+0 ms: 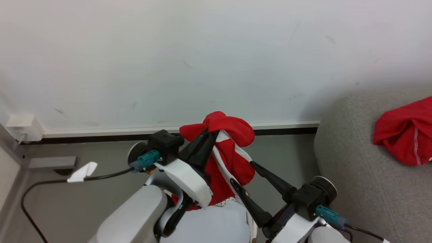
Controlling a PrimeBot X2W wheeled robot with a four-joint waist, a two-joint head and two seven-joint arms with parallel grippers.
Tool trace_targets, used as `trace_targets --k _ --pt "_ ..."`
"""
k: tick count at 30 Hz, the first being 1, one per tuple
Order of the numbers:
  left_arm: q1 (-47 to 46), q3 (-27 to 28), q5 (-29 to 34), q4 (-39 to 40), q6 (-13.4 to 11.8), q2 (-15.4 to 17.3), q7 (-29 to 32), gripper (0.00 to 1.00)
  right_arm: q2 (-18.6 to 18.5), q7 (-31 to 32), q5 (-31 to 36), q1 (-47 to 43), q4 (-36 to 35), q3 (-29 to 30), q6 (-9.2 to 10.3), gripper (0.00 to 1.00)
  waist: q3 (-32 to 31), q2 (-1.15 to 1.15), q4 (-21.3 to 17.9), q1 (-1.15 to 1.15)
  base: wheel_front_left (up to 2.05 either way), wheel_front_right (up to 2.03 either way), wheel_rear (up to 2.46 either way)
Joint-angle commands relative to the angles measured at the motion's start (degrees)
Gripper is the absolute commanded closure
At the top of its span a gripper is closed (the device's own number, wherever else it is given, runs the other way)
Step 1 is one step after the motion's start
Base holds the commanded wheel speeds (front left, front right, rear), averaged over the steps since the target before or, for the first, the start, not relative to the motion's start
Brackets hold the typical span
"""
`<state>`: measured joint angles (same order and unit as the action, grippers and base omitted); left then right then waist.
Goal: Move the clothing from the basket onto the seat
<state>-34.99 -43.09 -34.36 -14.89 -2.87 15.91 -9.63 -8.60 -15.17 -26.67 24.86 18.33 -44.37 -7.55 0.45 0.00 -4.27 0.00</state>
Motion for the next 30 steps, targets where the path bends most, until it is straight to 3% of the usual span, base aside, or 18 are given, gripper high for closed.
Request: trace_targets --k 1,17,18,19,20,21,30 --pt "-0.29 -0.2 -0.7 0.3 0.15 -0.17 -0.17 1.0 0.66 0.06 0.46 0.91 1.84 -0.03 0.13 0.0 -0.03 0.0 0.71 0.0 0.0 0.0 0.0" --pt "1.49 -6.5 -0.36 0.92 2.57 -4.98 0.93 1.0 3.89 0.05 -3.55 5.84 16.43 -1.06 0.13 0.0 -1.13 0.0 8.52 0.0 0.0 0.0 0.0" --pt "1.62 -6.76 -0.38 0.88 2.7 -5.18 1.01 1.0 3.93 0.05 -3.75 5.9 16.7 -1.25 0.13 0.15 -1.2 0.0 8.9 0.0 0.0 0.0 0.0" --pt "1.77 -7.03 -0.56 0.84 2.86 -5.44 1.12 1.0 3.91 0.05 -3.87 6.01 17.03 -1.37 0.13 0.45 -1.25 0.0 9.26 0.0 0.0 0.0 0.0" --pt "1.82 -7.3 -0.7 0.8 2.9 -5.58 1.19 1.0 3.89 0.05 -4.1 6.2 17.34 -1.4 0.13 0.95 -1.28 0.0 9.58 0.0 0.0 0.0 0.0" --pt "1.83 -7.44 -0.78 0.69 3.05 -5.61 1.18 1.0 3.89 0.05 -4.36 6.33 17.55 -1.59 0.13 1.0 -1.3 0.0 9.85 0.0 0.0 0.0 0.0" --pt "2.14 -6.85 -1.45 -0.41 2.62 -4.92 1.1 1.0 3.26 0.05 -5.48 6.04 16.9 -2.84 0.13 1.0 -1.19 0.0 9.93 0.0 0.0 0.0 0.0"
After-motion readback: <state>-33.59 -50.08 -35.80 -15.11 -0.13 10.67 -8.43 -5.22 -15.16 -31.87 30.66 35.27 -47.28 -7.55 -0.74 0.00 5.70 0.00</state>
